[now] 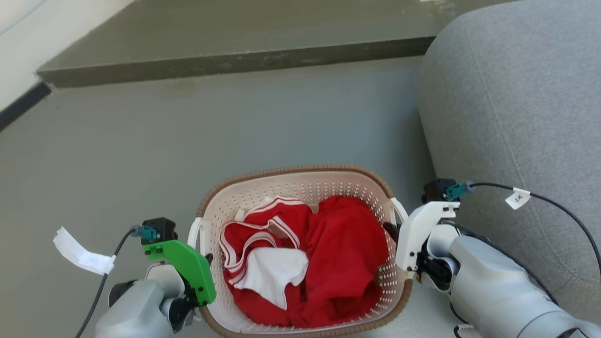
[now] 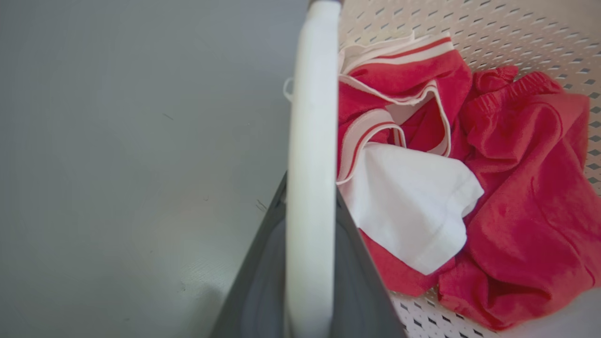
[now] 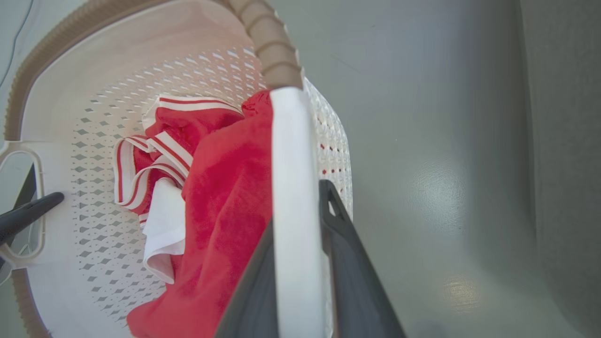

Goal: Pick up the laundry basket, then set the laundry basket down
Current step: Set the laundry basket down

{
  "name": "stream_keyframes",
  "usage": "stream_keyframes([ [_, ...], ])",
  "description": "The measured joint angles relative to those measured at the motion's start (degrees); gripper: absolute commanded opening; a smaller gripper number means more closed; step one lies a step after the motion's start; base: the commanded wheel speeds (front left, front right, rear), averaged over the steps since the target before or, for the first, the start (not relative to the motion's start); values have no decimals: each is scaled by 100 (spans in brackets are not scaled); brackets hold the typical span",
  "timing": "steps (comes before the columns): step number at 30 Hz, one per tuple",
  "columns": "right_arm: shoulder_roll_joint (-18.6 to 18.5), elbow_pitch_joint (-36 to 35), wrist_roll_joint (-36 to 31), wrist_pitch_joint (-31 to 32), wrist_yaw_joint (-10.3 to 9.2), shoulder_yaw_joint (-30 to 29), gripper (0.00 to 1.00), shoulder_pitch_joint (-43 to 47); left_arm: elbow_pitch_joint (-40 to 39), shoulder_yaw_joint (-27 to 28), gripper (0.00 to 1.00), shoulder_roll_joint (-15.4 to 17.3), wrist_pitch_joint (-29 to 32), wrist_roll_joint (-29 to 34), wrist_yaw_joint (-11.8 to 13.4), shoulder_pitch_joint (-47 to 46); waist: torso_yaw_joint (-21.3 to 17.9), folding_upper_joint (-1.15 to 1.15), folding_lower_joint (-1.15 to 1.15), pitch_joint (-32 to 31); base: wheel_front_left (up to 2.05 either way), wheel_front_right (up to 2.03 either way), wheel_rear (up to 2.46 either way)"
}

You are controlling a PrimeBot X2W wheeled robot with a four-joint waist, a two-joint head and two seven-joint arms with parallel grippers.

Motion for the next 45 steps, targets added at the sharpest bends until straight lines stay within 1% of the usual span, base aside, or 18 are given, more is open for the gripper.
stream_keyframes([
  [5, 1, 7, -35, -74, 0, 19, 0, -230, -7, 33, 0, 22, -77, 0, 0, -201, 7, 0, 0, 296, 0, 0, 0],
  [9, 1, 5, -71, -181, 0, 24, 0, -516, -41, 69, 0, 57, -255, 1, 0, -442, 14, 0, 0, 567, 0, 0, 0],
  [25, -11, -63, -196, -662, 0, 25, 0, -1372, -101, 187, 0, 176, -775, 60, 0, -1268, 62, 0, 1, 1820, 0, 0, 0],
  [39, -65, -70, -345, -1138, 0, -21, 0, -2153, -108, 314, 0, 200, -1076, 101, 0, -2112, 89, 0, 1, 2971, 0, 0, 0],
  [45, -62, -42, -345, -1211, 0, -22, 0, -2338, -35, 313, 0, 203, -1109, 138, -1, -2323, 101, 0, 1, 3428, 0, 0, 0],
])
